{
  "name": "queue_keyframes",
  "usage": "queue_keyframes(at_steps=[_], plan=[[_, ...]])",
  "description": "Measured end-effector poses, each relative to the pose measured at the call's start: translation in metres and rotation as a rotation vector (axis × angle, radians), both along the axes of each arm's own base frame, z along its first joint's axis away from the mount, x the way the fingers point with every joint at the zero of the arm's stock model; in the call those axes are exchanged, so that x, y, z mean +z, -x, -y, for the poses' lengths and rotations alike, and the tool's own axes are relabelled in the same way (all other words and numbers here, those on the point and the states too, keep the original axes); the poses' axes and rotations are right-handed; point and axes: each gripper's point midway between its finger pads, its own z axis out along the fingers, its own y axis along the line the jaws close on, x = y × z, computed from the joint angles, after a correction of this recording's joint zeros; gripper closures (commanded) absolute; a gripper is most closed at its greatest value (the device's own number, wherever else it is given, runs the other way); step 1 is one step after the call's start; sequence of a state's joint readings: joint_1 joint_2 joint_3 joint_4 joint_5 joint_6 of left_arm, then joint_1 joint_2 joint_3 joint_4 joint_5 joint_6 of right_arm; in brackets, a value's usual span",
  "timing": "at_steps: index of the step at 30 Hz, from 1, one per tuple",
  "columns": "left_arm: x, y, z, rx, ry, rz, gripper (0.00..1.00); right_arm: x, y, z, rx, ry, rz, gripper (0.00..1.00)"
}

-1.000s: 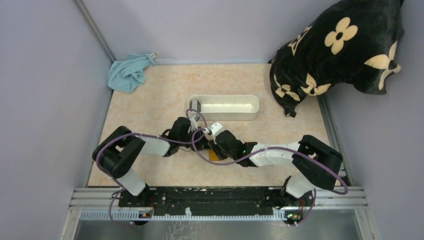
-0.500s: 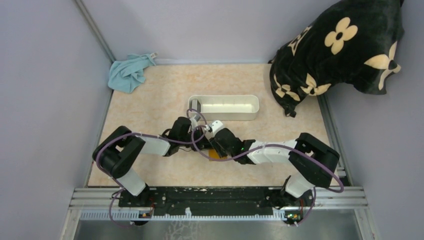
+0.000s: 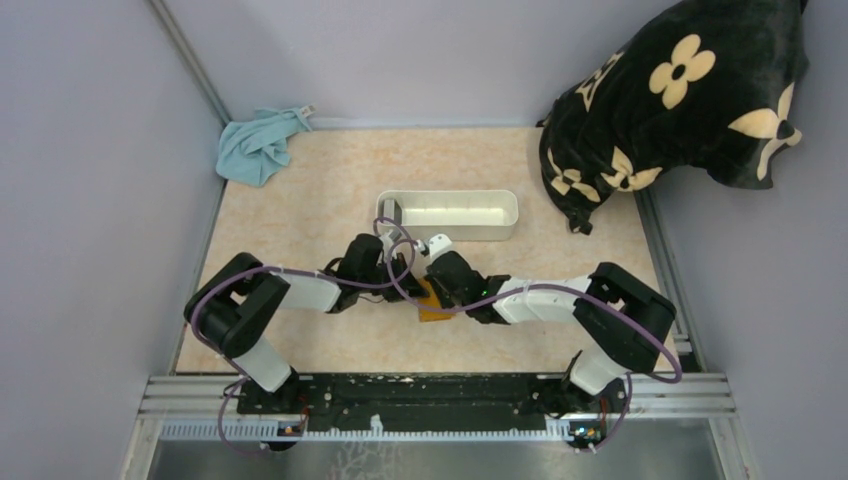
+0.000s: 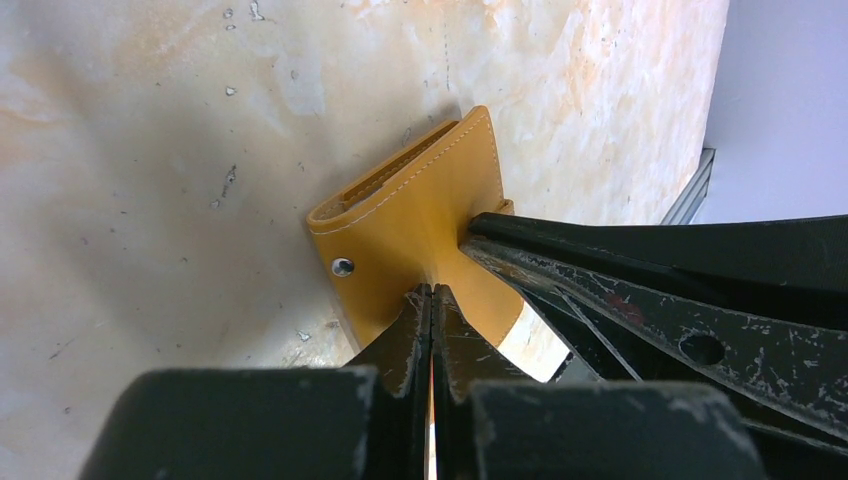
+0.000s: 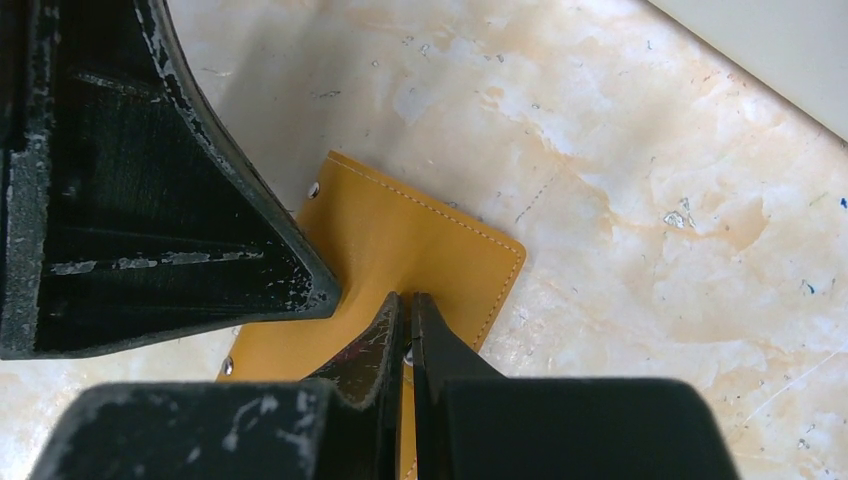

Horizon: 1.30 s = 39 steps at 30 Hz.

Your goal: Take the credit cards out of the card holder

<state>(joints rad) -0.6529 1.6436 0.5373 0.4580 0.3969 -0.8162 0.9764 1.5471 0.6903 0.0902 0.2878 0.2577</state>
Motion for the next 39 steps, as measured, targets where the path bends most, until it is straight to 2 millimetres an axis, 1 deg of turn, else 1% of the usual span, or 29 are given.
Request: queue_keyframes(at_steps=[5, 7, 10, 13, 17, 20, 22, 23, 26, 33, 36, 37, 39], plan=[[0.0, 0.0, 0.0, 0.0, -0.001, -0.001, 1.0, 0.001, -0.002, 0.002, -0.018, -0.031, -0.023, 1.0], [0.0, 0.0, 0.0, 0.001, -0.001, -0.001, 1.0, 0.001, -0.004, 0.01, -0.036, -0.059, -0.044, 1.0], [0.0, 0.0, -0.001, 0.002, -0.001, -0.002, 1.0, -0.001, -0.008, 0.031, -0.087, -0.091, -0.08, 1.0], [0.0, -0.001, -0.001, 0.002, 0.002, -0.004, 1.0, -0.005, -0.007, 0.048, -0.125, -0.104, -0.12, 1.0], [0.0, 0.0, -0.002, 0.001, 0.004, -0.008, 0.99, -0.006, -0.004, 0.056, -0.141, -0.105, -0.144, 1.0], [0.0, 0.0, -0.002, 0.0, 0.002, -0.006, 0.79, -0.007, -0.003, 0.058, -0.146, -0.102, -0.149, 1.0], [0.002, 0.0, -0.004, 0.002, -0.004, -0.001, 0.62, -0.009, -0.001, 0.06, -0.147, -0.1, -0.151, 1.0], [0.005, -0.001, -0.005, 0.003, -0.006, 0.007, 0.56, -0.01, -0.001, 0.06, -0.147, -0.098, -0.153, 1.0], [0.015, -0.004, -0.01, 0.014, -0.019, 0.041, 0.51, -0.01, -0.001, 0.06, -0.148, -0.098, -0.153, 1.0], [0.032, -0.007, -0.025, 0.049, -0.067, 0.094, 0.5, -0.01, 0.0, 0.059, -0.143, -0.102, -0.156, 1.0], [0.04, -0.007, -0.03, 0.063, -0.08, 0.117, 0.47, -0.004, 0.007, 0.061, -0.131, -0.105, -0.172, 1.0], [0.043, -0.008, -0.032, 0.07, -0.084, 0.127, 0.42, 0.0, 0.009, 0.061, -0.125, -0.108, -0.175, 1.0], [0.048, -0.008, -0.035, 0.079, -0.09, 0.145, 0.34, 0.015, 0.008, 0.058, -0.111, -0.117, -0.174, 1.0]])
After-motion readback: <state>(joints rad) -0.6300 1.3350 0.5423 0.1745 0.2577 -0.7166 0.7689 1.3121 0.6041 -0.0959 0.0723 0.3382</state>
